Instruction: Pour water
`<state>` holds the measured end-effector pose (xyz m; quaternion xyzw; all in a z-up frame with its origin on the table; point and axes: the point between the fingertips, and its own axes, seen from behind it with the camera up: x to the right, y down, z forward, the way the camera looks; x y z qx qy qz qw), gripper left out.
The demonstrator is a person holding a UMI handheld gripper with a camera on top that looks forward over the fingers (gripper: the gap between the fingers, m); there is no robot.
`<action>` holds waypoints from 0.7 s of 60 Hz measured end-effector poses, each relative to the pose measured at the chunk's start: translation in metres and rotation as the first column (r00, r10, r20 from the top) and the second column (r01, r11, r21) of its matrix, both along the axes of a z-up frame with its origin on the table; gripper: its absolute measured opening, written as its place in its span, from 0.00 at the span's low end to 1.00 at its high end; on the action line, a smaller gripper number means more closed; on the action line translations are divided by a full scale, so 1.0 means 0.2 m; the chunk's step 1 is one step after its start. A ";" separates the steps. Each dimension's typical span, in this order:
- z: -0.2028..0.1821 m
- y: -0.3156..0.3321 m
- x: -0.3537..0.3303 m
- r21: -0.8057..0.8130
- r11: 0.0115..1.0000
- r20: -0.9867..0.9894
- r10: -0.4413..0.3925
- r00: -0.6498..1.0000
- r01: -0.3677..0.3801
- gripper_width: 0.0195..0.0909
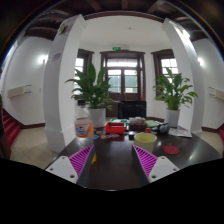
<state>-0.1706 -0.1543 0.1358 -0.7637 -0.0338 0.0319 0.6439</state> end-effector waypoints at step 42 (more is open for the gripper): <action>0.00 0.84 -0.34 0.052 0.997 -0.029 0.063 0.998 -0.061 0.78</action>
